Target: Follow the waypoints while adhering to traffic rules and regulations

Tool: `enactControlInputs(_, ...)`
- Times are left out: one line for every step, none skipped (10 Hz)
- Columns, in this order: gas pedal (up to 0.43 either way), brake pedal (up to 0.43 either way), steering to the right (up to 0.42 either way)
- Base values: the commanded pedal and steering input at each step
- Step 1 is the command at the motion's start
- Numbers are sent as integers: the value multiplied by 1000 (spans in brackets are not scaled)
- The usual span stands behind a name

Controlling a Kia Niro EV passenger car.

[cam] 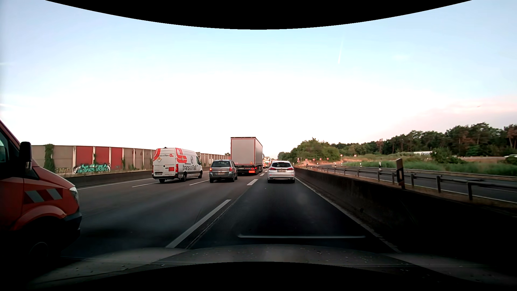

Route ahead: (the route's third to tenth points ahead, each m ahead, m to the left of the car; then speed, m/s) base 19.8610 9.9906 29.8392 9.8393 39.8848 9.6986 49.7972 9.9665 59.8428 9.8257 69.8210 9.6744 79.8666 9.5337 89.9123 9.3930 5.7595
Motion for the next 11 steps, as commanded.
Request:
enactControlInputs(169,0,-4)
enactControlInputs(169,0,-4)
enactControlInputs(169,0,-4)
enactControlInputs(169,0,-4)
enactControlInputs(169,0,-4)
enactControlInputs(169,0,-3)
enactControlInputs(169,0,-3)
enactControlInputs(169,0,-2)
enactControlInputs(169,0,-2)
enactControlInputs(169,0,-2)
enactControlInputs(157,0,-2)
